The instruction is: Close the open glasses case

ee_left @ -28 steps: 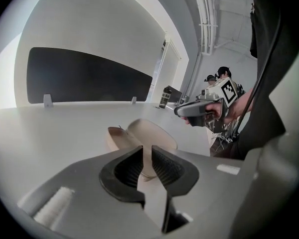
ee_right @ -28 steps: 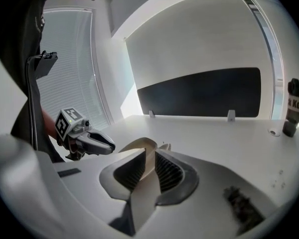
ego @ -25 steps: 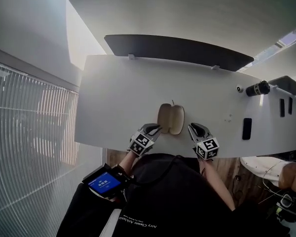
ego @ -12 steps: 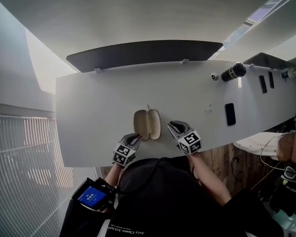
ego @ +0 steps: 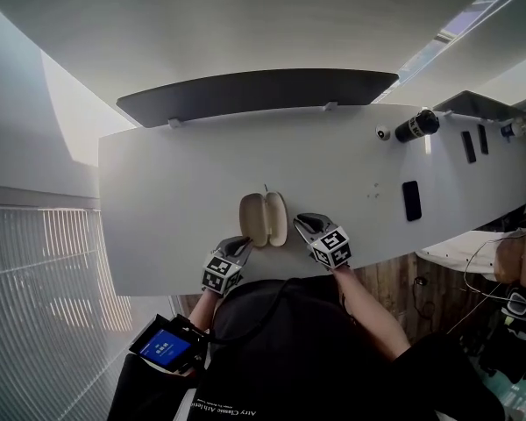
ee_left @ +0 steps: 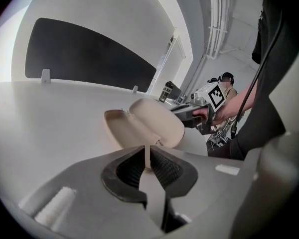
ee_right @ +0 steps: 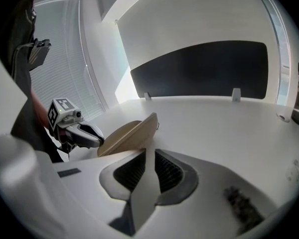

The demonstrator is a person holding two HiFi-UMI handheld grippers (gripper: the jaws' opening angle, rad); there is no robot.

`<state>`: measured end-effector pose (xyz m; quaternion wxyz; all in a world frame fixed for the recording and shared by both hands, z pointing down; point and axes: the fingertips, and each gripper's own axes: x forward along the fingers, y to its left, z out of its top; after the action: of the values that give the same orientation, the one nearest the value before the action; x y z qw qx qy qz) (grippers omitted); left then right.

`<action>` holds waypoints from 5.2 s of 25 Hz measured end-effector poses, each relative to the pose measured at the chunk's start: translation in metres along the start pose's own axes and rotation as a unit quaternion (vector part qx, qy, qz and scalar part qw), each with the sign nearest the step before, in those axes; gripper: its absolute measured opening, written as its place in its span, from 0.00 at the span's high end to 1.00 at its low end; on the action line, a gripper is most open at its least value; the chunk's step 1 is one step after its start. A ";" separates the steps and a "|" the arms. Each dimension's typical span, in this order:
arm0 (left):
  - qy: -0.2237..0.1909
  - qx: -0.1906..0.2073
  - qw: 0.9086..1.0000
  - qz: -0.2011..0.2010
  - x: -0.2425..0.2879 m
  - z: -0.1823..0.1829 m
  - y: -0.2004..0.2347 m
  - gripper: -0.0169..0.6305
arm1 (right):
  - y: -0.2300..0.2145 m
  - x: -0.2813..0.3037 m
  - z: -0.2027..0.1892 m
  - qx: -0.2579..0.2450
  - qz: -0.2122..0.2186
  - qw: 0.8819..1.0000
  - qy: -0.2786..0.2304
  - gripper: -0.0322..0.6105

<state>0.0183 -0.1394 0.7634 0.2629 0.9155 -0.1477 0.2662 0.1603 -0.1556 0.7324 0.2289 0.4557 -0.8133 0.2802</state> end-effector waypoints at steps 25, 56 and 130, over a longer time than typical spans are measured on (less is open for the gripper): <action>0.008 0.033 0.999 -0.032 0.007 0.001 -0.007 0.94 | 0.036 0.015 0.058 -0.020 0.024 0.998 -0.058 0.87; -0.009 -0.011 1.000 -0.019 -0.012 0.005 0.011 0.93 | 0.094 0.069 0.071 -0.086 0.110 0.990 -0.004 0.87; -0.132 0.056 0.989 0.028 -0.053 0.081 -0.028 0.96 | 0.091 -0.041 0.072 -0.100 0.010 0.991 -0.091 0.94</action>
<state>0.0201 -0.1550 0.6637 0.1817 0.9514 -0.1920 0.1581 0.0919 -0.1395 0.6312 0.1957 0.4461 -0.8590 0.1574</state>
